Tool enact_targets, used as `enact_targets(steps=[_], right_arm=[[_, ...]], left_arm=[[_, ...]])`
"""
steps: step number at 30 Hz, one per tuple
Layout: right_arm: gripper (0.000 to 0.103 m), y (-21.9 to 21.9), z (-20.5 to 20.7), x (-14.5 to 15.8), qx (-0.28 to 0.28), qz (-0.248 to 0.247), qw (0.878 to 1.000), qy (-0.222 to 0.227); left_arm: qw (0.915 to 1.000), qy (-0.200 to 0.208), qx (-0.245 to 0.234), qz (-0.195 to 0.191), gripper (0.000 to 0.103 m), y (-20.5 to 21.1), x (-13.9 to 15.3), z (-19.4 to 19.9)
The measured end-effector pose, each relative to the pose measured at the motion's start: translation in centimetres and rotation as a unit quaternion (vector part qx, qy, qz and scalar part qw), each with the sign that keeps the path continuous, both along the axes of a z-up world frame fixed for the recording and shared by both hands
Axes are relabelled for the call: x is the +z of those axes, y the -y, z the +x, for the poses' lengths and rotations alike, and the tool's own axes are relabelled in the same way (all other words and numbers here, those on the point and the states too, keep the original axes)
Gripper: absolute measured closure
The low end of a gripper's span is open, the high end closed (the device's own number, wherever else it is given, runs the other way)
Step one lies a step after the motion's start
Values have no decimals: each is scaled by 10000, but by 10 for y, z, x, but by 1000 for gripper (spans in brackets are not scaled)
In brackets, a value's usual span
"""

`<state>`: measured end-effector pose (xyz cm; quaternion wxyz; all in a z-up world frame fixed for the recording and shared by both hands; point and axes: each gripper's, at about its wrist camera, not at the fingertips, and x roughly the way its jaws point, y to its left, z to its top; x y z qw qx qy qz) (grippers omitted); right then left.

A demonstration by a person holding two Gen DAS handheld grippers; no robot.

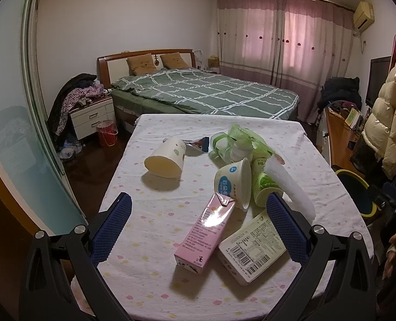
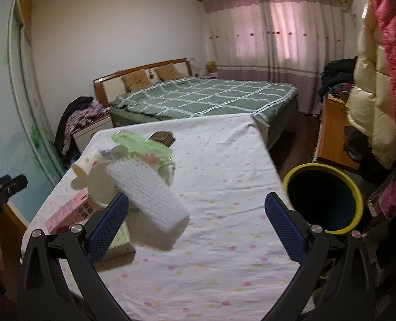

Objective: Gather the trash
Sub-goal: 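Grasp the white foam fruit net with the right gripper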

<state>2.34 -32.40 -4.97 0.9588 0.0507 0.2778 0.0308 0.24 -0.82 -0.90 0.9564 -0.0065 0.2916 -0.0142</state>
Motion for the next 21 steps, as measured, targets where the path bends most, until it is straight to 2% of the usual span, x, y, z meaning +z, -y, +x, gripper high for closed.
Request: enact_targets(steps=[7, 15, 20, 21], right_arm=[[8, -40, 24, -25, 551, -257, 9977, -305], [35, -68, 75, -64, 626, -604, 9922, -895], [40, -75, 97, -80, 598, -755, 9889, -1130], [47, -77, 100, -81, 604, -800, 9884, -1145]], left_arm=[[9999, -110, 16, -38, 4, -8, -7, 8], [9996, -247, 45, -126, 4, -18, -16, 16], [9993, -330, 61, -161, 4, -23, -22, 24], [9992, -345, 54, -168, 4, -23, -23, 25]])
